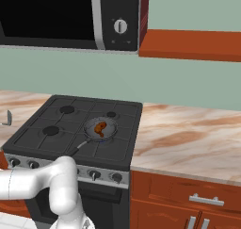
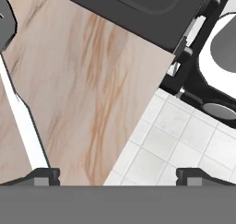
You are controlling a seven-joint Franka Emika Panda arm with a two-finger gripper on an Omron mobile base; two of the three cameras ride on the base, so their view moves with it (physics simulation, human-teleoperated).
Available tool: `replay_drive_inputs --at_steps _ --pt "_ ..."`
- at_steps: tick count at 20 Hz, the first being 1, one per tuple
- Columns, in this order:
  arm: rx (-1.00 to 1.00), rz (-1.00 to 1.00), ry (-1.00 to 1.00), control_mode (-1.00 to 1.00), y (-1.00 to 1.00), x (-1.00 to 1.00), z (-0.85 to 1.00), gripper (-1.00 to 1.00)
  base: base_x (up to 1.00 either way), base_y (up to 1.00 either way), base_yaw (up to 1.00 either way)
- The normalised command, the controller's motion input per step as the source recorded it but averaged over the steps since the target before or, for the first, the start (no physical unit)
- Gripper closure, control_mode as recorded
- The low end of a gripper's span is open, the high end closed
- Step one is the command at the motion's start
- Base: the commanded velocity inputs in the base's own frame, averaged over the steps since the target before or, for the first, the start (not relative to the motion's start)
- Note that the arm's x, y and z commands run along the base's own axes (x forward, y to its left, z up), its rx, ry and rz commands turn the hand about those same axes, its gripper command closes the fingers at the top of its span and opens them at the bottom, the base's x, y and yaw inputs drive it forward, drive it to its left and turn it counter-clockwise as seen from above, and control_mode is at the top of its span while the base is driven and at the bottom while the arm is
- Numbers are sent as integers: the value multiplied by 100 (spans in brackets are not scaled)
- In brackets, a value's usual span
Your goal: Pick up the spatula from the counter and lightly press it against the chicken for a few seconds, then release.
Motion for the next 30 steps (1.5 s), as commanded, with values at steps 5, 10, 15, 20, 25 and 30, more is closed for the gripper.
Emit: replay_drive_inputs --at_steps 5,10,15,20,25,30 --pt "0 0 2 -100 0 6 -5 -100 0 0 0" --pt "0 0 2 -100 0 3 -8 -100 0 0 0" --pt "0 0 2 -100 1 5 -9 -100 0 0 0" --pt "0 0 4 -100 3 18 -7 -100 0 0 0" --pt "0 0 5 -100 4 23 -5 -100 0 0 0" --pt "0 0 6 -100 9 27 -9 -100 0 0 0"
